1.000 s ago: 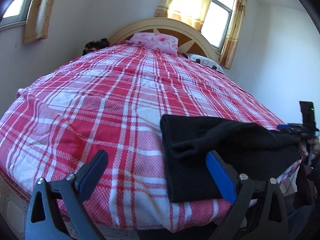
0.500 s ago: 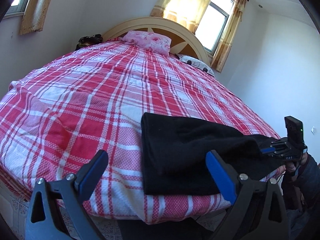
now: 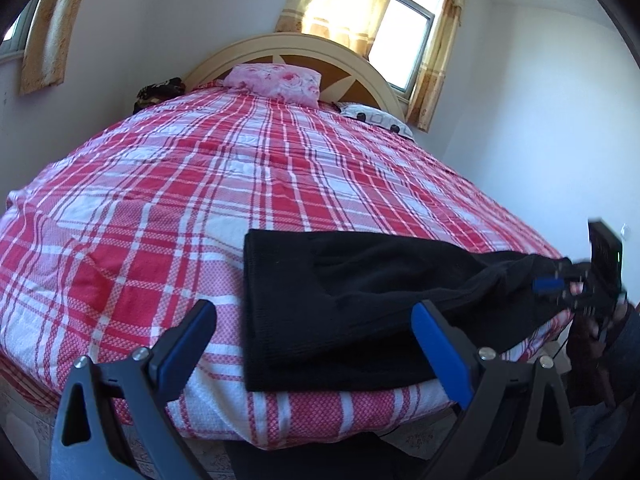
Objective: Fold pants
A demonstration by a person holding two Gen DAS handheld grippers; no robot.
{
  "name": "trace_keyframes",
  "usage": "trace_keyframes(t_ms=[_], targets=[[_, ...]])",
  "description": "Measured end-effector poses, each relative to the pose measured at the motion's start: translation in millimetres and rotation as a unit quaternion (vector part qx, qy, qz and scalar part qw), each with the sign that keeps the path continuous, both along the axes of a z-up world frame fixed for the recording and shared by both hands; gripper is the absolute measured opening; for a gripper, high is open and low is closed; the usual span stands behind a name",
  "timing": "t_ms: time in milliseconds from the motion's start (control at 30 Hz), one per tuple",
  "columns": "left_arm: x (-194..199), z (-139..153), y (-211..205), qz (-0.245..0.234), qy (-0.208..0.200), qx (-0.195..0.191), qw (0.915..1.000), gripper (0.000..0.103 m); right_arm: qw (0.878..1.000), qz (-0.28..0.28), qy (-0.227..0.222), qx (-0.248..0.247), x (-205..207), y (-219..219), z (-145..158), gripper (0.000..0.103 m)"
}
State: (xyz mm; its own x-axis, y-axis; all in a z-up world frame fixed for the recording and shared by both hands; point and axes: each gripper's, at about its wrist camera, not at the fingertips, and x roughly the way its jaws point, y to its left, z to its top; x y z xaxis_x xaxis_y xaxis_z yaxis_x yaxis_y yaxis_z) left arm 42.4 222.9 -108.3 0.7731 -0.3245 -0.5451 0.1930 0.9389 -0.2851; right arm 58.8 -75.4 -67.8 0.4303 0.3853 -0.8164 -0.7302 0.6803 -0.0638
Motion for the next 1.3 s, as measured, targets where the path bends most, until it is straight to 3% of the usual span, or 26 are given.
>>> trace_keyframes(t_ms=[133,233,333,400,433,467,733,833,900,967,1000,1067,1133,1167,1200,1233,1300], targets=[[-1,2,-10,-0.006,-0.003,0.017,0.9998,0.100,0.998,-0.048,-0.024,0.016,38,-34,23,0.042],[3,0,-12,-0.008,0.003,0.012,0.9999,0.100,0.998,-0.054,-0.027,-0.022,64,-47,22,0.042],[6,-4,-15,-0.005,0.010,0.013,0.9999,0.100,0.997,-0.056,0.000,-0.052,87,-59,8,0.042],[6,-6,-16,-0.005,0.013,0.012,0.9998,0.100,0.998,-0.049,0.033,-0.037,92,-65,2,0.033],[6,-7,-16,-0.003,0.014,0.013,0.9998,0.100,0.998,-0.041,0.041,-0.029,89,-66,2,0.011],[6,-7,-15,-0.001,0.015,0.012,0.9998,0.100,0.998,-0.035,0.041,-0.029,83,-67,3,0.003],[7,-10,-8,0.008,0.019,-0.002,0.9998,0.100,0.998,-0.018,0.019,-0.051,1,-57,0,0.000],[7,-10,-12,0.005,0.019,-0.001,0.9998,0.100,0.998,-0.041,-0.024,-0.050,-8,-58,8,0.001],[7,-9,-16,0.002,0.017,0.005,0.9998,0.100,0.997,-0.056,-0.035,-0.045,5,-62,16,0.014],[6,-6,-20,0.000,0.013,0.015,0.9998,0.100,0.995,-0.074,-0.054,-0.049,19,-67,24,0.057],[6,-5,-21,0.000,0.011,0.017,0.9998,0.100,0.994,-0.079,-0.061,-0.044,28,-68,28,0.062],[8,-4,-21,0.001,0.011,0.014,0.9998,0.100,0.995,-0.071,-0.055,-0.039,46,-69,29,0.063],[10,-5,-21,0.003,0.012,0.012,0.9998,0.100,0.994,-0.071,-0.044,-0.067,65,-68,20,0.063],[11,-5,-20,0.004,0.013,0.012,0.9998,0.100,0.994,-0.067,-0.030,-0.081,73,-68,13,0.057],[11,-6,-20,0.004,0.014,0.012,0.9998,0.100,0.994,-0.063,-0.013,-0.089,82,-69,6,0.045],[11,-6,-20,0.004,0.014,0.012,0.9998,0.100,0.994,-0.062,0.002,-0.087,86,-71,2,0.016],[11,-8,-17,0.005,0.015,0.011,0.9998,0.100,0.995,-0.045,0.018,-0.083,79,-72,0,0.009]])
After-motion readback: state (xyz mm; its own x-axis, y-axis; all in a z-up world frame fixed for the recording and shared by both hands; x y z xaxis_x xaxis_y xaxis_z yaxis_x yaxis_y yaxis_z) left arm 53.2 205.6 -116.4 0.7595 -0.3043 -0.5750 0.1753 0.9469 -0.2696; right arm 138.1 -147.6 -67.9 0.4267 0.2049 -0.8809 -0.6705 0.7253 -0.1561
